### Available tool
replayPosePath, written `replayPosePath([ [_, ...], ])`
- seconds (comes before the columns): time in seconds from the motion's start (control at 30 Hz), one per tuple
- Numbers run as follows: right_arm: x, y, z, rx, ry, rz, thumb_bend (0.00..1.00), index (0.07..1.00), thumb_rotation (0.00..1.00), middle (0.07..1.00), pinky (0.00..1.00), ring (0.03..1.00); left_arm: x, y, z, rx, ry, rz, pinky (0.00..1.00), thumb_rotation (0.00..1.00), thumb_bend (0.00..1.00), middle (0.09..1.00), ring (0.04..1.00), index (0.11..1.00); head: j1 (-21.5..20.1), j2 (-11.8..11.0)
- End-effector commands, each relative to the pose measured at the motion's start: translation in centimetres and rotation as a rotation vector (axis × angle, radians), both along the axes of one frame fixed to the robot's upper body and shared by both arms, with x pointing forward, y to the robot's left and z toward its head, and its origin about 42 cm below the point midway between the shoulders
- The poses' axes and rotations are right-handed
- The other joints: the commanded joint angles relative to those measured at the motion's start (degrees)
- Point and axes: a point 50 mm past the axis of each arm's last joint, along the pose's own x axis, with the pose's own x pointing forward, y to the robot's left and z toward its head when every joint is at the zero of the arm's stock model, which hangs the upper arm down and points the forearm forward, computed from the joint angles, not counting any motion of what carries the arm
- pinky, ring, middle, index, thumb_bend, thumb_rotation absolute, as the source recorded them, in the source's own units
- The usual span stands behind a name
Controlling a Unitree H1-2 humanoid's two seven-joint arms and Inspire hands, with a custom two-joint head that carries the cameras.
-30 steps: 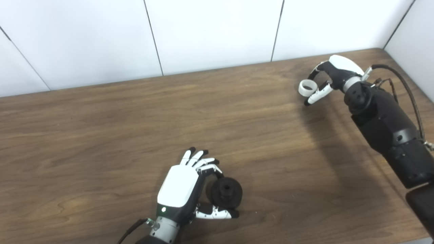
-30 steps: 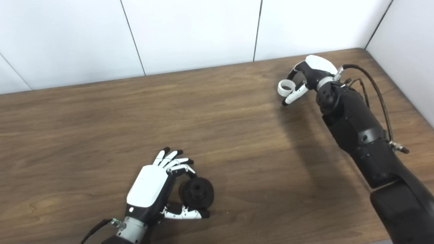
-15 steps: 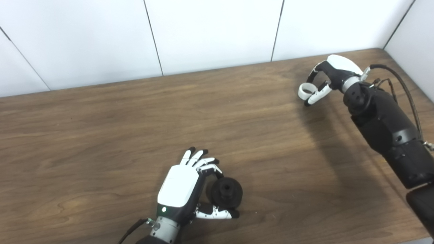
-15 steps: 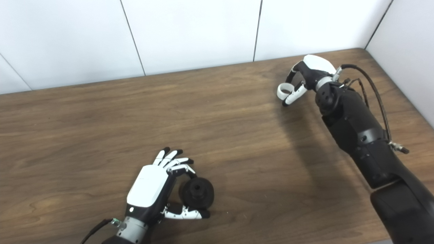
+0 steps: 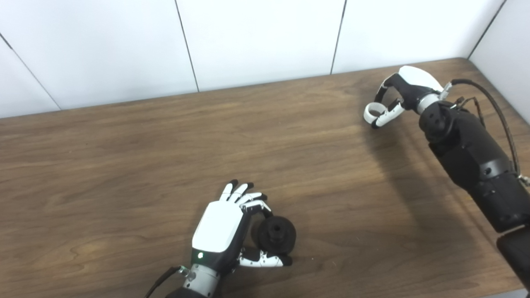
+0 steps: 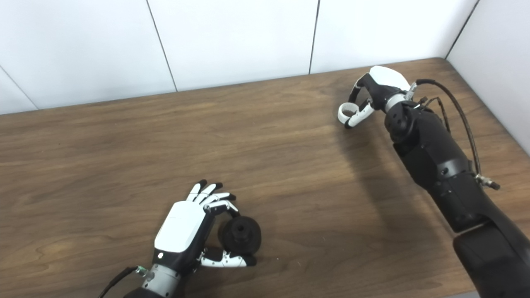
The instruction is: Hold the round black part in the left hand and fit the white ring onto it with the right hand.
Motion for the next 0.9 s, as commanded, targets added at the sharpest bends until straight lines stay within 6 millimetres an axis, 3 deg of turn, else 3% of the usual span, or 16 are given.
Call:
replayPosePath([
  [0.0, 0.4, -0.4, 2.9, -0.038, -0.088, 0.023, 0.52, 0.485, 0.13, 0.851, 0.97, 0.974, -0.7, 0.1, -0.7, 0.04, 0.038, -0.008, 1.0, 0.06, 0.52, 0.786, 0.918, 0.482, -0.06, 0.01],
  [0.13, 0.0, -0.2, 3.2, -0.036, -0.092, 0.044, 0.52, 0.485, 0.13, 0.851, 0.97, 0.976, -0.6, 0.0, -0.7, 0.039, 0.036, -0.009, 1.0, 0.06, 0.53, 0.785, 0.916, 0.482, 0.21, 0.1],
  [0.3, -1.0, 1.5, 5.1, -0.075, -0.113, 0.147, 0.52, 0.486, 0.13, 0.84, 0.96, 0.963, -0.5, -0.2, -0.8, 0.039, 0.038, -0.015, 1.0, 0.06, 0.53, 0.787, 0.918, 0.482, 0.33, 0.09],
  [0.47, -2.7, 4.5, 7.7, -0.109, -0.121, 0.26, 0.52, 0.486, 0.13, 0.839, 0.97, 0.962, -0.3, -0.6, -1.0, 0.04, 0.034, -0.016, 1.0, 0.06, 0.53, 0.785, 0.916, 0.482, 1.43, 0.46],
  [0.87, -8.1, 11.0, 10.8, -0.126, -0.125, 0.533, 0.52, 0.485, 0.13, 0.831, 0.97, 0.964, -0.1, -1.6, -0.9, 0.039, 0.025, -0.015, 1.0, 0.06, 0.52, 0.784, 0.91, 0.481, 3.18, 1.26],
])
